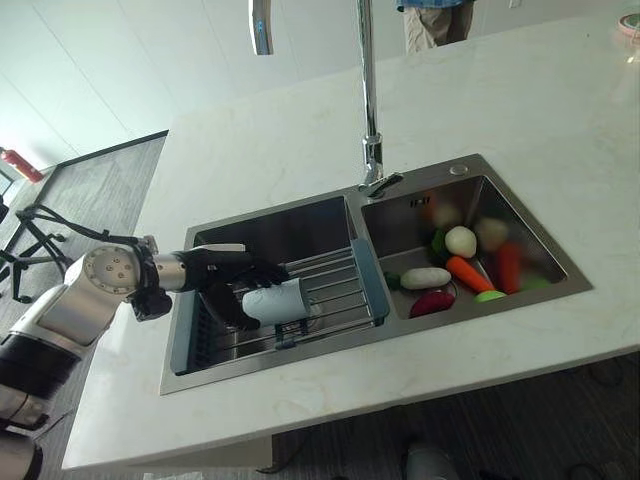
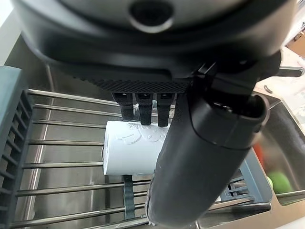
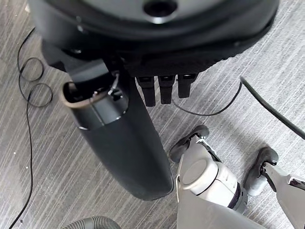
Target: Place the dishes in the dishwasher.
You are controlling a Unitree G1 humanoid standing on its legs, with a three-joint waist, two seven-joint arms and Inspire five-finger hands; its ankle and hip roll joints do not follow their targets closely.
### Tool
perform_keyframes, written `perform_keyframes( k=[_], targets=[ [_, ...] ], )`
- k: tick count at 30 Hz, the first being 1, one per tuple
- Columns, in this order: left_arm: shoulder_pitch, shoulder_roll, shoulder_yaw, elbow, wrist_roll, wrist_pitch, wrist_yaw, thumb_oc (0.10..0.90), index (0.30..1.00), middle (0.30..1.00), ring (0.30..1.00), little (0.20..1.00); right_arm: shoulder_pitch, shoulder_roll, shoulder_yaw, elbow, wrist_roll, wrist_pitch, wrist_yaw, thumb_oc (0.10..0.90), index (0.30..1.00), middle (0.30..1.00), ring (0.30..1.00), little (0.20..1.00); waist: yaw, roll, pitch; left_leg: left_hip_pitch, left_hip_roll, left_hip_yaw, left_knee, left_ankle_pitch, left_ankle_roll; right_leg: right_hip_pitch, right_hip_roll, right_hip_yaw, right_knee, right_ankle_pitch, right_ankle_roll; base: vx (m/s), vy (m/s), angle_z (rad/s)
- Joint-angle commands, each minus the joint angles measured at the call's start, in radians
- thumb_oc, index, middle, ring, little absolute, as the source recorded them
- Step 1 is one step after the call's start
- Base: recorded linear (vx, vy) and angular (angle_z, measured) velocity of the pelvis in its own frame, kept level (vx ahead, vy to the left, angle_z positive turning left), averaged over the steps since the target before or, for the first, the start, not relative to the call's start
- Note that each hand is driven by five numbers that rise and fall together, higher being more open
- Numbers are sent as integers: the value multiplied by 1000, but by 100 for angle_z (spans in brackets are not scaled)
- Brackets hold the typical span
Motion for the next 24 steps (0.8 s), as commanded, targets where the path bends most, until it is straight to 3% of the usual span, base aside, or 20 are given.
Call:
perform_keyframes(
  k=[1, 24],
  targets=[
    [-60, 18, 106, 4, 55, -46, 24, 800, 900, 900, 900, 900, 36, -26, -9, -23, 8, -20, -3, 800, 900, 900, 900, 900, -19, -6, -15, -90, 11, -85, 128, -110, 0, 74, -50, 20, -86, 11, 153, 3, 5, -10],
    [-2, -39, 97, 47, 260, -147, 165, 800, 900, 900, 900, 900, 58, -37, 2, -104, -28, -41, 7, 800, 900, 900, 900, 900, -45, -14, 37, -122, 17, -78, 128, -95, -10, 31, -54, 23, -86, 20, 146, 5, 3, -2]
  ],
)
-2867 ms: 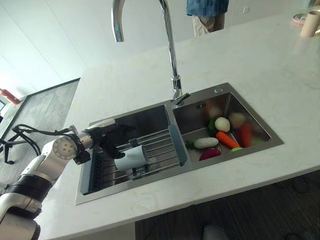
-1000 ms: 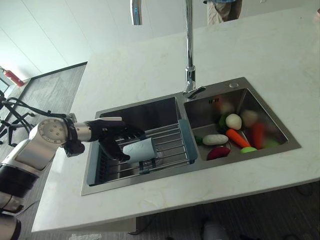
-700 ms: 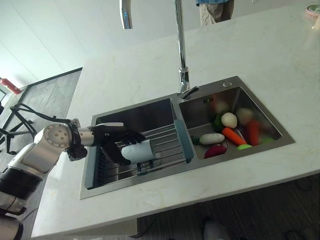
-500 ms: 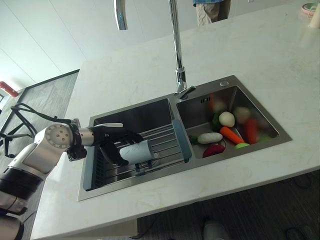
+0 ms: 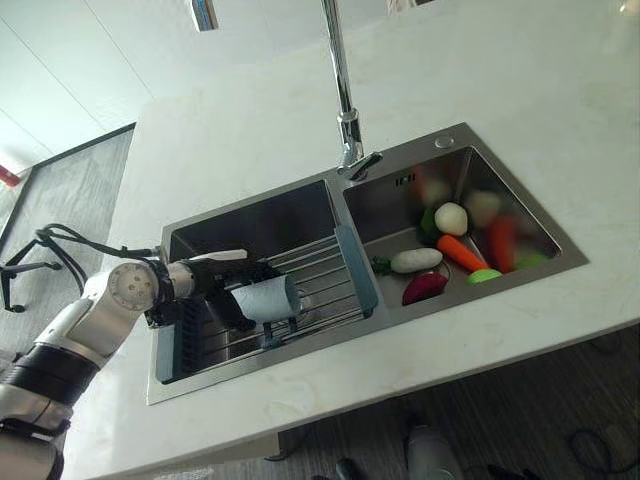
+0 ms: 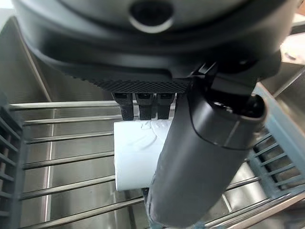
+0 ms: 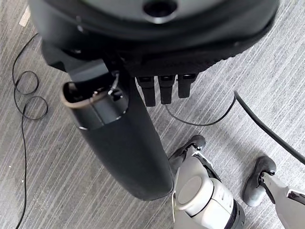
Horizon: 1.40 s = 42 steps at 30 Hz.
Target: Place the dishes in the dishwasher.
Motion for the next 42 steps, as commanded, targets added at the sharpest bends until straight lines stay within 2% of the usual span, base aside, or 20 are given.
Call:
perform_keyframes(
  k=[1, 17, 18, 27, 37, 42],
  targets=[
    [-41, 24, 96, -9, 36, -27, 52, 800, 900, 900, 900, 900, 34, -12, 6, -31, -28, -20, 3, 800, 900, 900, 900, 900, -18, -35, -23, -92, 17, -105, 127, -96, -12, 78, -59, 1, -91, 10, 143, 0, 0, 0],
    [-43, 16, 72, 0, 127, -43, 83, 800, 900, 900, 900, 900, 31, -23, 30, -90, -37, -21, 8, 800, 900, 900, 900, 900, -25, -46, 20, -116, 20, -112, 127, -83, -16, 57, -60, -8, -91, 14, 137, -1, 2, 0],
    [-46, 19, 64, 11, 143, -53, 80, 400, 300, 300, 300, 300, 30, -24, 34, -100, -38, -19, 4, 800, 900, 900, 900, 900, -25, -48, 23, -118, 20, -112, 127, -81, -17, 55, -60, -10, -91, 15, 137, 0, 0, 0],
    [-52, 21, 46, 21, 177, -72, 109, 400, 300, 300, 300, 300, 23, -28, 48, -118, -51, -13, 5, 800, 900, 900, 900, 900, -17, -58, 29, -119, 28, -113, 127, -78, -19, 60, -61, -32, -91, 13, 134, -9, 1, 1],
    [-15, 21, 99, 5, 203, -118, 205, 400, 300, 300, 300, 300, 26, -5, 58, -113, -60, -7, -7, 800, 900, 900, 900, 900, 6, -60, -2, -93, 39, -112, 127, -86, -25, 105, -69, -75, -91, -7, 136, -17, -10, 4],
    [-2, 47, 151, -23, 219, -128, 264, 400, 300, 300, 300, 300, 22, 6, 58, -104, -61, 5, -15, 800, 900, 900, 900, 900, 21, -58, -24, -76, 48, -104, 127, -88, -29, 132, -77, -98, -91, -18, 137, -39, -17, 8]
  ],
)
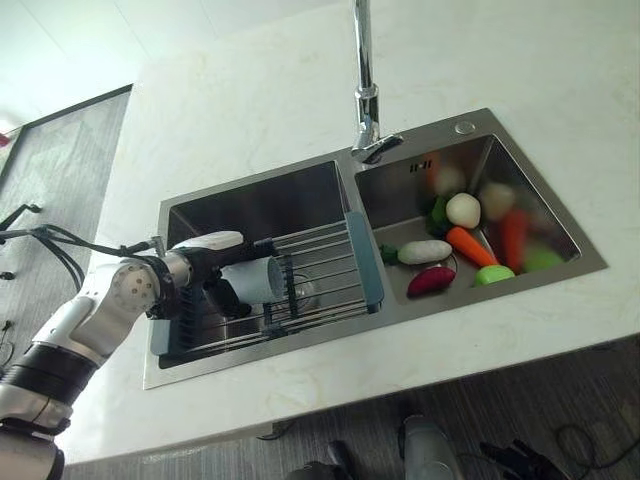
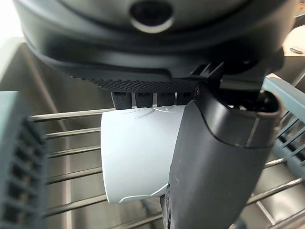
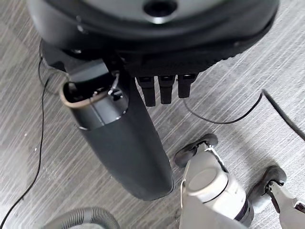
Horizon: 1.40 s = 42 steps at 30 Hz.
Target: Place the dishes in the dishwasher.
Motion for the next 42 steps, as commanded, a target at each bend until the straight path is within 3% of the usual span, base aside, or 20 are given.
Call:
perform_keyframes(
  k=[1, 7, 9, 15, 17, 21, 23, 25, 28, 30, 31, 34, 36, 39, 41, 42],
  targets=[
    [-13, 54, 144, -40, 23, -19, 118, 400, 300, 300, 300, 300, 35, 10, 17, 10, -19, -5, -11, 800, 900, 900, 900, 900, -8, -28, -93, -93, 39, -72, 115, -90, -30, 82, -69, -54, -68, -26, 138, -54, -24, 14],
    [-1, 100, 240, -67, 12, 2, 274, 400, 300, 300, 300, 300, 31, 31, 15, 34, -16, 3, -20, 800, 900, 900, 900, 900, 11, -26, -121, -75, 49, -63, 115, -92, -34, 114, -73, -82, -68, -40, 136, -45, -36, 7],
    [26, 147, 335, -87, -21, -26, 422, 400, 300, 300, 300, 300, 28, 40, 13, 52, -8, 11, -22, 800, 900, 900, 900, 900, 30, -24, -136, -65, 50, -73, 115, -93, -35, 138, -71, -94, -68, -52, 131, -51, -47, 17],
    [113, 195, 490, -142, -27, -48, 594, 400, 300, 300, 300, 300, 7, 42, 17, 96, -46, 25, -2, 800, 900, 900, 900, 900, 70, -18, -158, -54, 36, -118, 115, -95, -33, 171, -61, -105, -68, -73, 119, 0, -45, 14],
    [202, 207, 610, -168, -73, -46, 714, 400, 300, 300, 300, 300, -14, 44, 46, 114, -123, 19, 24, 800, 900, 900, 900, 900, 110, -18, -169, -52, 23, -163, 115, -95, -30, 187, -52, -112, -68, -87, 107, 41, -98, 23],
    [454, 130, 854, -145, -161, -102, 891, 400, 300, 300, 300, 300, -59, 27, 153, 115, -265, -9, 100, 800, 900, 900, 900, 900, 206, -24, -158, -76, 7, -266, 115, -45, -52, 207, -34, -143, -68, -102, 73, -44, -128, 38],
    [530, 70, 907, -126, -227, -135, 911, 400, 300, 300, 300, 300, -73, 28, 172, 112, -234, -3, 124, 800, 900, 900, 900, 900, 228, -21, -148, -91, 16, -277, 115, -26, -67, 216, -35, -178, -68, -104, 68, -127, -53, 42],
    [578, -94, 887, -108, -215, -195, 959, 400, 300, 300, 300, 300, -75, 54, 190, 111, -182, 6, 106, 800, 900, 900, 900, 900, 250, -17, -125, -136, 39, -272, 115, 10, -94, 232, -52, -245, -68, -110, 72, -276, 67, 105],
    [591, -221, 853, -102, -183, -288, 976, 400, 300, 300, 300, 300, -70, 70, 187, 122, -196, 0, 48, 800, 900, 900, 900, 900, 253, -19, -124, -140, 59, -229, 115, 14, -99, 235, -90, -316, -68, -104, 75, -278, 173, 128],
    [567, -275, 811, -103, -122, -360, 995, 400, 300, 300, 300, 300, -61, 71, 166, 134, -177, -1, 8, 800, 900, 900, 900, 900, 238, -28, -121, -121, 84, -153, 115, 24, -96, 241, -119, -368, -68, -88, 80, -229, 308, 163],
    [538, -294, 775, -111, -107, -377, 993, 400, 300, 300, 300, 300, -52, 68, 130, 145, -166, -13, 1, 800, 900, 900, 900, 900, 217, -41, -119, -67, 101, -95, 115, -5, -95, 262, -143, -393, -68, -87, 92, -236, 477, 184],
    [511, -294, 742, -135, -125, -398, 988, 400, 300, 300, 300, 300, -40, 71, 87, 153, -137, -45, -14, 800, 900, 900, 900, 900, 189, -38, -131, -34, 110, -15, 115, -33, -79, 269, -179, -440, -68, -47, 112, -149, 505, 179],
    [483, -276, 727, -172, -65, -355, 982, 400, 300, 300, 300, 300, -39, 83, 63, 156, -146, -60, -18, 800, 900, 900, 900, 900, 200, -36, -138, -18, 45, -59, 115, -82, -43, 264, -218, -429, -68, 4, 138, 27, 558, 159],
    [457, -248, 707, -192, -22, -297, 986, 400, 300, 300, 300, 300, -48, 101, 64, 141, -175, -76, -19, 800, 900, 900, 900, 900, 212, -31, -146, -15, 6, -72, 115, -112, -11, 281, -247, -436, -68, 26, 144, 15, 321, 56],
    [428, -221, 674, -177, -35, -297, 973, 400, 300, 300, 300, 300, -55, 119, 75, 120, -155, -81, -18, 800, 900, 900, 900, 900, 204, -25, -147, -20, -23, -106, 115, -128, 22, 286, -225, -389, -68, 76, 141, 56, 306, 14],
    [408, -208, 645, -164, -45, -322, 969, 400, 300, 300, 300, 300, -55, 130, 82, 105, -145, -88, -24, 800, 900, 900, 900, 900, 187, -19, -142, -25, -39, -149, 115, -134, 40, 281, -176, -330, -68, 80, 134, -24, 292, 39]
  ],
)
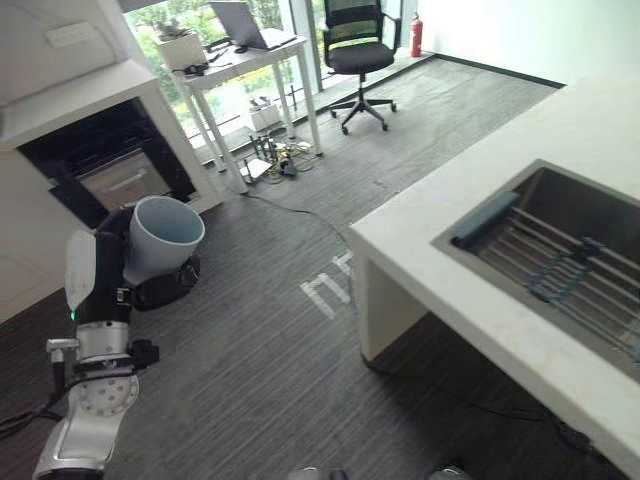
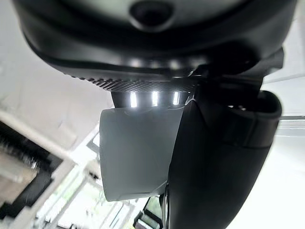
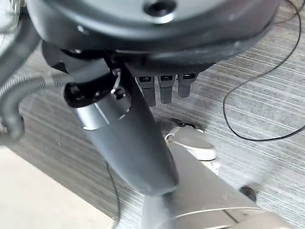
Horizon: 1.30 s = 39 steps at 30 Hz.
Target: Place the dishes in the dishwasher.
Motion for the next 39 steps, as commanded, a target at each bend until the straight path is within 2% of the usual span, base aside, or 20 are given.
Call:
perform_keyframes(
  k=[1, 3, 6, 11, 15, 18, 19, 20, 23, 25, 27, 28, 29, 30, 31, 32, 33, 34, 35, 39],
  targets=[
    [-156, 97, 43, -37, -15, -69, 40, 400, 300, 300, 300, 300, -69, 83, 57, -68, 23, -63, 8, 800, 900, 900, 900, 900, -58, 42, -34, -38, 49, -180, 40, -32, -66, 94, 173, 83, -69, 2, 29, -34, 175, 110],
    [-185, 95, 7, -28, -25, -105, 23, 400, 300, 300, 300, 300, -65, 91, 73, -88, 24, -67, -3, 800, 900, 900, 900, 900, -85, 41, -23, -45, 19, -244, 40, -31, -52, 77, 265, 172, -69, -41, 21, -8, 127, 181],
    [-195, 85, -8, -43, -19, -124, -1, 400, 300, 300, 300, 300, -66, 83, 78, -96, -3, -45, -3, 800, 900, 900, 900, 900, -93, 21, -19, -57, -10, -269, 40, -22, -50, 50, 319, 208, -69, -82, 4, 36, 74, 173],
    [-207, 46, -54, -107, 16, -126, -66, 400, 300, 300, 300, 300, -71, 57, 65, -62, 31, -42, 58, 800, 900, 900, 900, 900, -89, -11, -25, -62, -56, -310, 40, -27, -47, 0, 334, 288, -69, -105, 6, 87, 1, 115],
    [-208, 33, -91, -116, 59, -134, -78, 400, 300, 300, 300, 300, -72, 50, 65, -59, -13, -68, 63, 800, 900, 900, 900, 900, -91, -19, -41, -66, -64, -341, 40, -25, -51, -23, 332, 355, -69, -94, 22, 157, -111, 107],
    [-184, 45, -68, -131, 73, -122, -85, 400, 300, 300, 300, 300, -76, 52, 89, -69, -20, -45, 109, 800, 900, 900, 900, 900, -71, -27, -49, -65, -45, -338, 40, -22, -61, -7, 320, 333, -69, -108, 21, 222, -360, 86],
    [-170, 54, -57, -149, 82, -91, -97, 400, 300, 300, 300, 300, -87, 46, 119, -75, -30, -37, 145, 800, 900, 900, 900, 900, -58, -42, -51, -54, -17, -326, 40, -20, -75, 0, 326, 323, -69, -127, 11, 211, -449, 85],
    [-169, 54, -57, -151, 82, -89, -98, 400, 300, 300, 300, 300, -88, 45, 121, -75, -29, -37, 146, 800, 900, 900, 900, 900, -58, -43, -51, -53, -15, -326, 40, -20, -76, 0, 328, 322, -69, -128, 9, 213, -488, 40],
    [-177, 64, -59, -168, 83, -77, -111, 400, 300, 300, 300, 300, -89, 39, 142, -85, 1, -28, 160, 800, 900, 900, 900, 900, -58, -51, -36, -40, 8, -314, 40, 10, -95, 14, 345, 323, -69, -141, -16, 96, -275, 6],
    [-185, 71, -57, -168, 73, -86, -120, 400, 300, 300, 300, 300, -85, 32, 144, -86, 19, -19, 165, 800, 900, 900, 900, 900, -58, -62, -20, -29, 5, -309, 40, 36, -105, 26, 347, 330, -69, -143, -29, 73, -228, 6],
    [-195, 80, -50, -164, 51, -98, -138, 400, 300, 300, 300, 300, -85, 21, 148, -81, 21, -18, 166, 800, 900, 900, 900, 900, -52, -73, -5, -27, -8, -318, 40, 86, -111, 38, 348, 347, -69, -143, -40, 71, -179, 3],
    [-201, 87, -41, -159, 37, -109, -156, 400, 300, 300, 300, 300, -86, 14, 148, -74, 25, -14, 168, 800, 900, 900, 900, 900, -46, -80, 8, -43, -19, -336, 61, 135, -115, 50, 352, 366, -69, -143, -50, 59, -146, -14],
    [-205, 90, -36, -154, 26, -119, -172, 400, 300, 300, 300, 300, -88, 10, 146, -66, 28, -10, 170, 800, 900, 900, 900, 900, -43, -78, 14, -60, -22, -348, 76, 149, -117, 56, 359, 374, -69, -144, -54, 76, -91, -24],
    [-209, 94, -29, -150, 10, -132, -193, 400, 300, 300, 300, 300, -92, 3, 137, -49, 38, -5, 176, 800, 900, 900, 900, 900, -44, -69, 15, -65, -26, -356, 40, 153, -118, 58, 367, 380, -69, -146, -54, 72, 28, -36],
    [-209, 95, -26, -149, 3, -135, -199, 400, 300, 300, 300, 300, -96, -4, 130, -36, 37, 0, 185, 800, 900, 900, 900, 900, -51, -53, 14, -82, -15, -351, 40, 121, -121, 59, 377, 375, -69, -150, -51, 72, 96, -34],
    [-209, 97, -26, -152, -2, -134, -199, 400, 300, 300, 300, 300, -98, -9, 125, -29, 33, 2, 190, 800, 900, 900, 900, 900, -56, -39, 13, -100, -4, -347, 40, 115, -128, 60, 386, 371, -69, -155, -49, 62, 146, -28],
    [-210, 97, -27, -157, -9, -131, -197, 400, 300, 300, 300, 300, -98, -13, 122, -20, 28, 1, 194, 800, 900, 900, 900, 900, -62, -19, 15, -136, 10, -339, 40, 121, -142, 65, 397, 367, -69, -162, -49, 72, 149, -13],
    [-224, 97, -38, -153, -12, -128, -195, 400, 300, 300, 300, 300, -98, -15, 112, -16, 28, 7, 194, 800, 900, 900, 900, 900, -75, -8, 20, -171, 39, -303, 40, 139, -155, 72, 395, 361, -69, -172, -49, 58, 143, -1],
    [-236, 95, -47, -142, -11, -140, -196, 400, 300, 300, 300, 300, -95, -17, 109, -13, 36, 9, 195, 800, 900, 900, 900, 900, -83, -5, 18, -181, 59, -283, 40, 142, -161, 71, 392, 354, -69, -177, -48, 37, 167, 10],
    [-256, 76, -71, -125, -4, -165, -191, 400, 300, 300, 300, 300, -65, -2, 109, -12, 11, 5, 212, 800, 900, 900, 900, 900, -109, 14, -8, -166, 69, -305, 40, 104, -167, 45, 367, 338, -69, -172, -30, 65, 155, -25]
  ],
)
